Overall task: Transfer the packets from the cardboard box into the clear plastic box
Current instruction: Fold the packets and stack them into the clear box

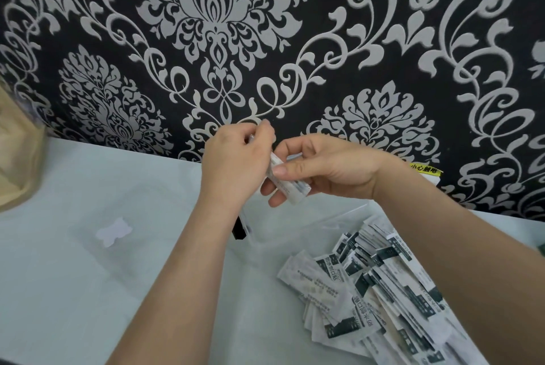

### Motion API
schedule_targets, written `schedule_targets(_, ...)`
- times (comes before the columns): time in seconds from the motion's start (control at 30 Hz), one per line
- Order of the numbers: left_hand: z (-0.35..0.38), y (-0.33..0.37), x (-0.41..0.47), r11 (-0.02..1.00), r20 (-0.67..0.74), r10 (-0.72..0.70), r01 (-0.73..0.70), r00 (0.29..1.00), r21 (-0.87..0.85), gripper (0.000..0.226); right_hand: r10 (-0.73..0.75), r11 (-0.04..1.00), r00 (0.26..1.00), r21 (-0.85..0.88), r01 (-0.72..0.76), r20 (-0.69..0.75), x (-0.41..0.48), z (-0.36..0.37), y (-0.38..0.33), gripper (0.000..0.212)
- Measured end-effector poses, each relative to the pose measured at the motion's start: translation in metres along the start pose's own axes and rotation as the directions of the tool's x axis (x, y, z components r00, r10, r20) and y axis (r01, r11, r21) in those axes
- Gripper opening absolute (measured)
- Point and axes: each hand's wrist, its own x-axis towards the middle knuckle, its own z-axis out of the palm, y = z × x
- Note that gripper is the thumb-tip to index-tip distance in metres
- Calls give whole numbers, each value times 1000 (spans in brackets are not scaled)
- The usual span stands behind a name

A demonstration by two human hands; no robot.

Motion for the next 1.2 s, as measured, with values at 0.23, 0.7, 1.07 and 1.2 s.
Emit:
schedule_targets(0.23, -16, -6, -6, 991, 473, 132, -120, 871, -57, 95, -37, 948, 994, 312, 68, -102, 2, -8, 10, 25)
schedule_targets(0.7, -11, -6, -16, 951, 465, 250, -306, 849, 48, 85, 39, 966, 996, 259, -16, -83, 1, -4, 11, 13)
schedule_targets(1.07, -30, -38, 1, 954, 307, -82, -14, 948, 300, 13, 240, 572, 898, -694, -438, -370, 43, 43, 17, 26)
schedule_targets(1.2, -28, -45, 4, 966, 304, -85, 3, 949, 259, 15, 248, 619, 891, -646, -447, -379, 50, 50, 18, 26)
